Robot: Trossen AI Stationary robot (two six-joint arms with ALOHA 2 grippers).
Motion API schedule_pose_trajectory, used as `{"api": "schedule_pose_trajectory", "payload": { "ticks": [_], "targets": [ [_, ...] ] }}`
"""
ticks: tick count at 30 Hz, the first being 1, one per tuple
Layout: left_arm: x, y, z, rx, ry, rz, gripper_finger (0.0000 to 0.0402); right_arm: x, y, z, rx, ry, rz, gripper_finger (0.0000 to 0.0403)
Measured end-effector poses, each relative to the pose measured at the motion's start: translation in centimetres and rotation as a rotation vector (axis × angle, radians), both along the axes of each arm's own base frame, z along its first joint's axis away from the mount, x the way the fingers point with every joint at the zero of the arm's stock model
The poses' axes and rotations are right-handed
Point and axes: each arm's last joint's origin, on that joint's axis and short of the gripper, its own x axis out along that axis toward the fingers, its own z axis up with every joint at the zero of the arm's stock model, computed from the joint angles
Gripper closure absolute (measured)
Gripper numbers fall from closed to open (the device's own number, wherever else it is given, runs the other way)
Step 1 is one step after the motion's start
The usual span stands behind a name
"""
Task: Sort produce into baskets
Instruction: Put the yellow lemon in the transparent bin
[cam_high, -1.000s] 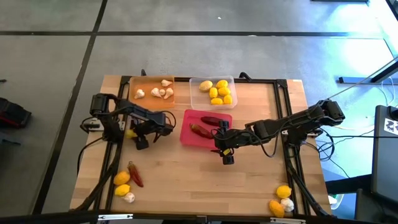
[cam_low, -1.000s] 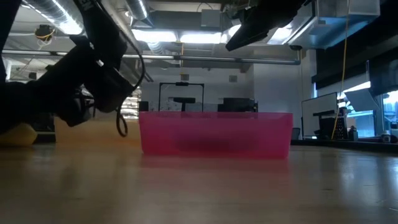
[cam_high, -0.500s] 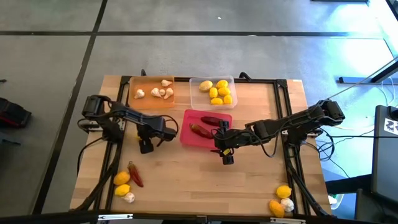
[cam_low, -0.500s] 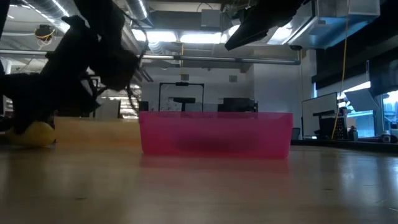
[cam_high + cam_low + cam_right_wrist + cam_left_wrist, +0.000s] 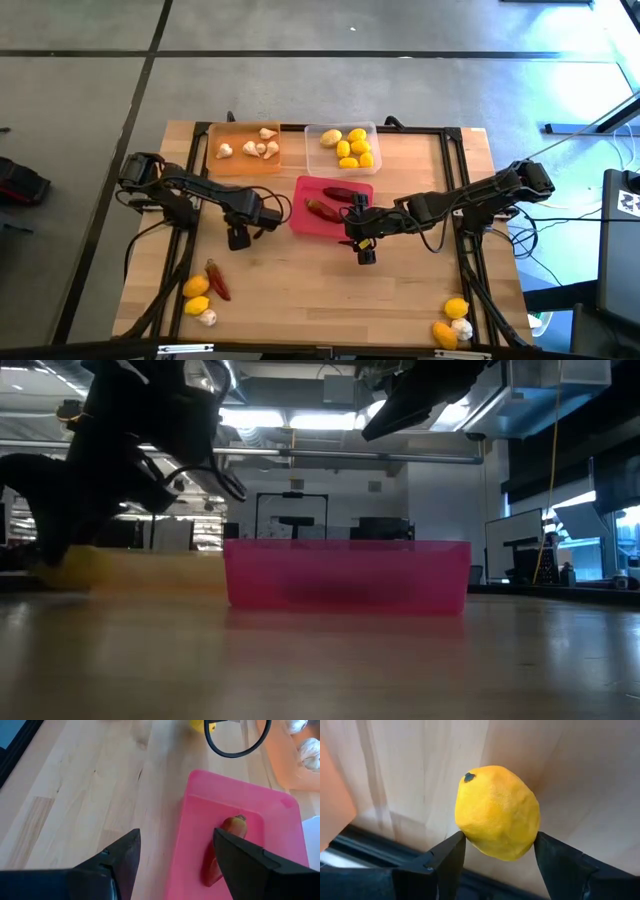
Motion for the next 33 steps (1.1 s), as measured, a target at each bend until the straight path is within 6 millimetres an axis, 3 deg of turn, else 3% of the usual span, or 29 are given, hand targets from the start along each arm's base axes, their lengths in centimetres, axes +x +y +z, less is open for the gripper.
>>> {"api": "schedule_pose_trajectory", "payload": {
  "ticks": [11, 23, 33],
  "targets": [
    [1.0, -0.1, -0.3, -0.013, -0.113, -0.009, 0.017, 0.0, 0.0, 0.0, -0.001, 0.003, 0.0, 0.0162],
    [1.1, -0.1, -0.4, -0.016, -0.119, -0.019, 0.0097, 0.0, 0.0, 0.0, -0.001, 0.003, 0.0, 0.0162],
    [0.8, -0.3, -0.3, 0.006, -0.092, 0.032, 0.009, 0.0, 0.0, 0.0, 0.0, 0.001, 0.0, 0.0162]
  ]
}}
